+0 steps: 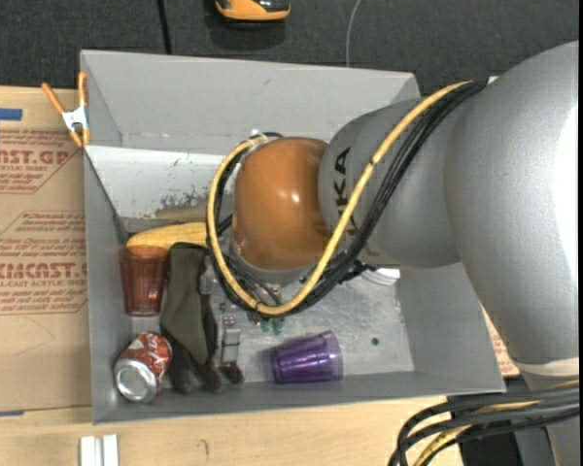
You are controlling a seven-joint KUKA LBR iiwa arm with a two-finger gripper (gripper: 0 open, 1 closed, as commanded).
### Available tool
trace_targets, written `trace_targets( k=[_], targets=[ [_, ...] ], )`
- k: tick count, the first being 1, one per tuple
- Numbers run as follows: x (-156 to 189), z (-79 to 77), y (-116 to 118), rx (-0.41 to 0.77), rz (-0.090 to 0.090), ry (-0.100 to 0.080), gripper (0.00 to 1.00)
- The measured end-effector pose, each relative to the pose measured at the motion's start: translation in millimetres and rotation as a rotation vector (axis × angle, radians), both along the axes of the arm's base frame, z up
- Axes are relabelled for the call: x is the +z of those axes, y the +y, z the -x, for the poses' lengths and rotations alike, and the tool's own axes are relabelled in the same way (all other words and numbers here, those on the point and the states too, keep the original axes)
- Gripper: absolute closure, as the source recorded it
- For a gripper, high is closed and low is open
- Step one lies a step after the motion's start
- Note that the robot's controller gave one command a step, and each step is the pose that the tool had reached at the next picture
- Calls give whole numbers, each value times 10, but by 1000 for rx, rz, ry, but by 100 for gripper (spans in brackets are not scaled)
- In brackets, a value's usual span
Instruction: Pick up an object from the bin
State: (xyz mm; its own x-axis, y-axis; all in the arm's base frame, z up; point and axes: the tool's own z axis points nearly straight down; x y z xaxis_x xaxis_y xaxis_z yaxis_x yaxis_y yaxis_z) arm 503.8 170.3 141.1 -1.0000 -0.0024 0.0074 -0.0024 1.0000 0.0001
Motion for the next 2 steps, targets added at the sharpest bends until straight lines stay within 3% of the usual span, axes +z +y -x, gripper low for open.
trace_targets(
  k=[1,2],
  targets=[
    [40,-23,-6,-1,-2,-7,100],
    [40,-23,-6,-2,-2,-7,100]
  ],
)
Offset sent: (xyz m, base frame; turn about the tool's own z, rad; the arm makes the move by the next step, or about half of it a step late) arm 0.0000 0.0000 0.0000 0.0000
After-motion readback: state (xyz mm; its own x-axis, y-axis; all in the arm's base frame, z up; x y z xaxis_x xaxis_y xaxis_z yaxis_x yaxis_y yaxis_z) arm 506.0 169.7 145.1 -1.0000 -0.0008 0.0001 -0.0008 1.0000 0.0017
